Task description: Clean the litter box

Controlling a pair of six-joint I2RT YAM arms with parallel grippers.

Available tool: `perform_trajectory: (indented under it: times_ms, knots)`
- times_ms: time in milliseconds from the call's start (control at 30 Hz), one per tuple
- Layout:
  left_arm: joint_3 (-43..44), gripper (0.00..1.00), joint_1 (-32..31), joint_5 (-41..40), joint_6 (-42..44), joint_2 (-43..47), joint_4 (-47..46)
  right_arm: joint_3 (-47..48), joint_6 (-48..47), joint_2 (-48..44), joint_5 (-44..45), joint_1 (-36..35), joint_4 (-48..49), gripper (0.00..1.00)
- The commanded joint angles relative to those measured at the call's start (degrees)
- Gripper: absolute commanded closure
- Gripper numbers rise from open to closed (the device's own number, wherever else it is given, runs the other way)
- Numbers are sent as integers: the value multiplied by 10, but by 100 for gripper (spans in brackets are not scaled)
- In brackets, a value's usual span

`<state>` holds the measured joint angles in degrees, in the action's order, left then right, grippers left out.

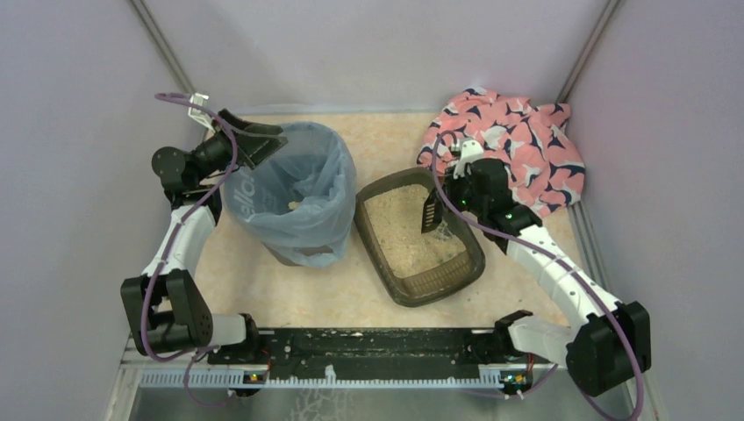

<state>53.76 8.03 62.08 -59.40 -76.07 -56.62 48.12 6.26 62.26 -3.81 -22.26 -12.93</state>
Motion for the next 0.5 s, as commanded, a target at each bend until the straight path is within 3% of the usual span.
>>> perform_trajectory:
  times_ms: [0, 233, 467]
  knots:
    - [13, 1, 0, 3, 6, -2, -11, 70, 3, 13, 13, 2, 5, 100]
    - [7, 1, 0, -3, -53, -4, -74, 69, -9, -52, 33, 2, -91, 100]
    - [11, 1, -9, 0, -66, -1, -77, 51, 4, -110, 20, 1, -155, 100]
